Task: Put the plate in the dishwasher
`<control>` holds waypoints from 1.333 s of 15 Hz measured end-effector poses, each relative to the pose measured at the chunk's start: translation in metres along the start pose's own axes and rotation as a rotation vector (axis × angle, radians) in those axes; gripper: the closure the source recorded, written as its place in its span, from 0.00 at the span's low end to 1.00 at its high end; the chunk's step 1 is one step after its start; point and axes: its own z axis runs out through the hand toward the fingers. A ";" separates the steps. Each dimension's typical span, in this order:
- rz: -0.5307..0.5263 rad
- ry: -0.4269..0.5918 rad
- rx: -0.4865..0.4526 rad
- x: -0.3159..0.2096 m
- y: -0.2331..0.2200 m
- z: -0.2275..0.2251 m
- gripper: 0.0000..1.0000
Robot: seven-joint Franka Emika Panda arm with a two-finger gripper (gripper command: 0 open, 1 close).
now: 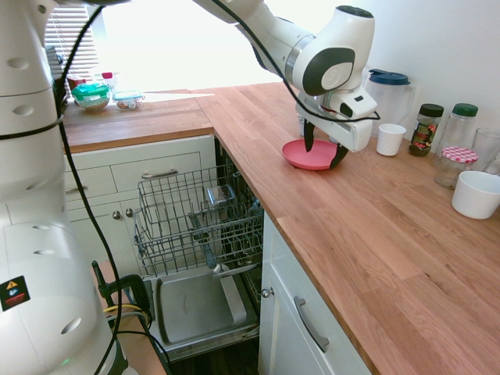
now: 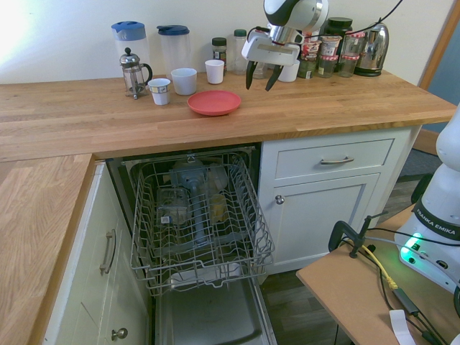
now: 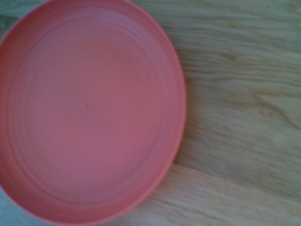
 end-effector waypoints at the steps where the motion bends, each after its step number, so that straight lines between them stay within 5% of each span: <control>1: -0.005 -0.017 0.018 0.007 -0.006 0.010 0.00; 16: -0.010 -0.120 0.130 0.055 -0.040 0.065 0.00; 17: -0.010 -0.130 0.130 0.057 -0.041 0.064 1.00; 20: -0.021 -0.154 0.124 0.059 -0.043 0.066 1.00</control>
